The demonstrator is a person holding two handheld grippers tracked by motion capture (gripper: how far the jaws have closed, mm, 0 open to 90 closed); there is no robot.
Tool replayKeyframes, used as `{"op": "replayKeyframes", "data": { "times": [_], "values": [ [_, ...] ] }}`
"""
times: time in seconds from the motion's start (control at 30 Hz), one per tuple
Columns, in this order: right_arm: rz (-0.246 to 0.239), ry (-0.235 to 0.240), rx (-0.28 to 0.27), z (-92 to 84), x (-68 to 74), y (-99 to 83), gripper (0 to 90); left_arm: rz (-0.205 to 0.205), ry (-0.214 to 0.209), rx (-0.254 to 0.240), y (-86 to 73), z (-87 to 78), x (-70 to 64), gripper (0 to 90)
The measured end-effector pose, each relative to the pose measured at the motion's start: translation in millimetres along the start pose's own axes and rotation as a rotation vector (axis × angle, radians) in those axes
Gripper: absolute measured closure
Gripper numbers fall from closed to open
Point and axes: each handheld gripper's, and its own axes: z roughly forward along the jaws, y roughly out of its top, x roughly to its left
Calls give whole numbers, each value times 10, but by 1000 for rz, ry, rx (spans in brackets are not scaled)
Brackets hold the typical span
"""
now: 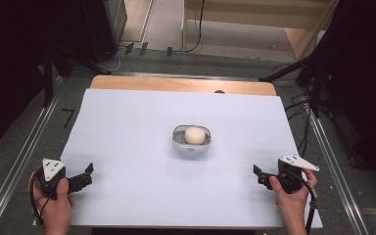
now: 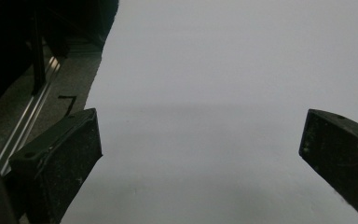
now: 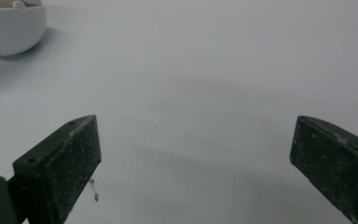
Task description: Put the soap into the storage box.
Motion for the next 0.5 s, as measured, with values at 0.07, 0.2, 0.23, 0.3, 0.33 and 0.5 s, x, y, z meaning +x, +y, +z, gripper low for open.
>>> {"op": "replayKeyframes", "data": {
  "times": [0.07,0.2,0.23,0.3,0.33,0.5],
  "values": [
    [7,-4,4,-23,-27,-19,22,0,0,0,0,0,-4,0],
    [11,-16,4,-66,-84,-51,22,0,1,2,1,1,-5,0],
    [7,-21,1,-72,-103,-62,22,1,0,2,1,2,-5,0],
    [13,-30,3,-91,-134,-82,22,2,0,1,0,1,-6,0],
    [16,-38,5,-106,-153,-95,22,2,-1,1,0,1,-5,0],
    [28,-49,3,-188,-231,-147,22,-1,0,1,1,3,-4,0]
  ]
}}
